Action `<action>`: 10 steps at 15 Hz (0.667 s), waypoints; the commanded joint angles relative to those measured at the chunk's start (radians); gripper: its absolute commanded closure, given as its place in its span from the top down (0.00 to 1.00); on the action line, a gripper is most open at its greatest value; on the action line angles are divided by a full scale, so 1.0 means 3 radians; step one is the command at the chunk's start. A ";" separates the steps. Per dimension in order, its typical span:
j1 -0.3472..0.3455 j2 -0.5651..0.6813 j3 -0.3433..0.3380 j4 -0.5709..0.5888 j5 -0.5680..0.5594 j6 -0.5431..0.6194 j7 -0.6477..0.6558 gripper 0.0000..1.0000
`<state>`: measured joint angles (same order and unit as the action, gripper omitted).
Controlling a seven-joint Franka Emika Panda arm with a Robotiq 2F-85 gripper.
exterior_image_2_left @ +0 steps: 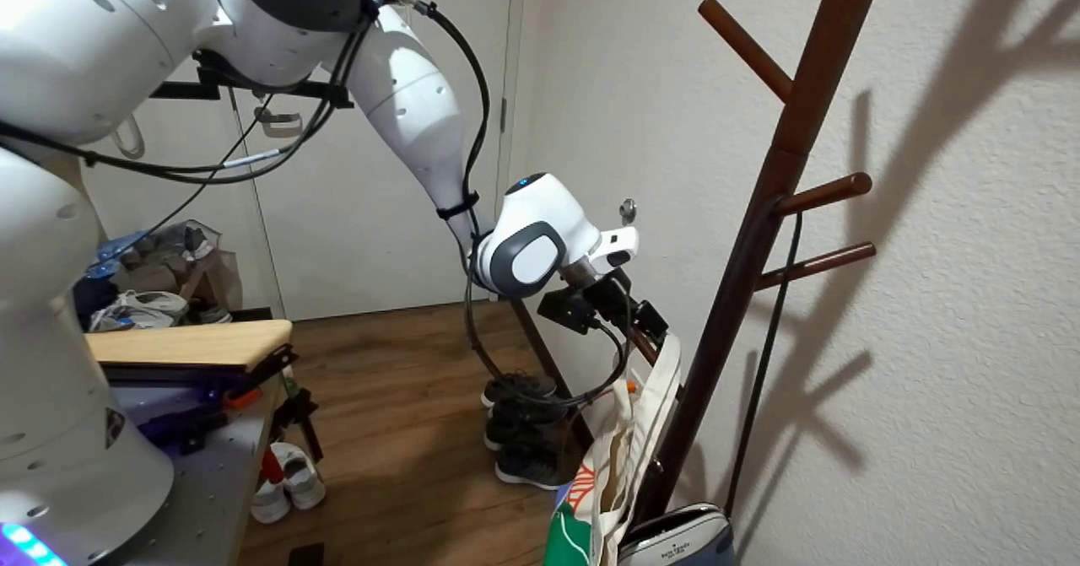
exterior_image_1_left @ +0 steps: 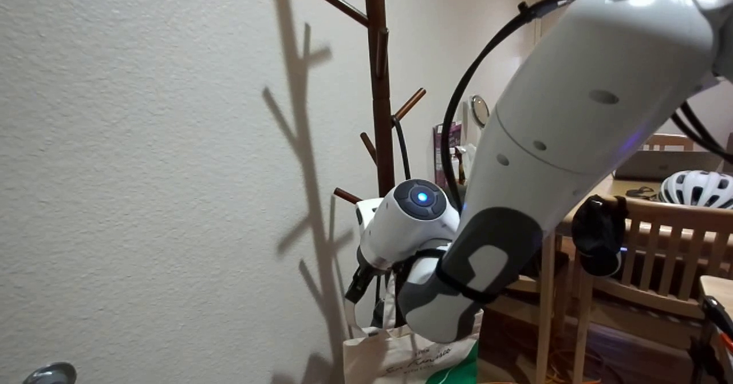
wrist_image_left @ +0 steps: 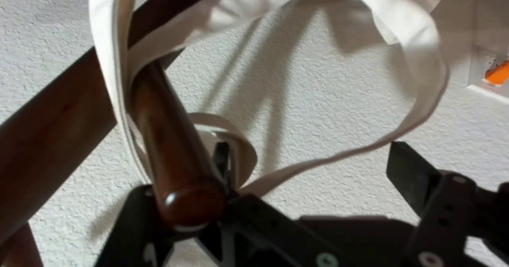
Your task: Unhang the tote bag and hang it on a lower hook of the wooden rack
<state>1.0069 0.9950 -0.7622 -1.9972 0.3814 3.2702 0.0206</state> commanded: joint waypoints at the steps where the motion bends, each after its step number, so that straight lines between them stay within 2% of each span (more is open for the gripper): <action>1: -0.0039 -0.0551 0.0139 -0.0400 -0.0489 -0.0083 -0.0110 1.00; 6: 0.0018 -0.1385 0.0037 -0.0869 -0.1169 -0.0364 -0.0372 1.00; 8: 0.0046 -0.1740 0.0026 -0.1002 -0.1167 -0.0631 -0.0736 1.00; 10: 0.0148 -0.2091 -0.0147 -0.1105 -0.1215 -0.1000 -0.1051 1.00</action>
<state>1.0141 0.5640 -0.7588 -2.2406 0.0635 3.1060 -0.1562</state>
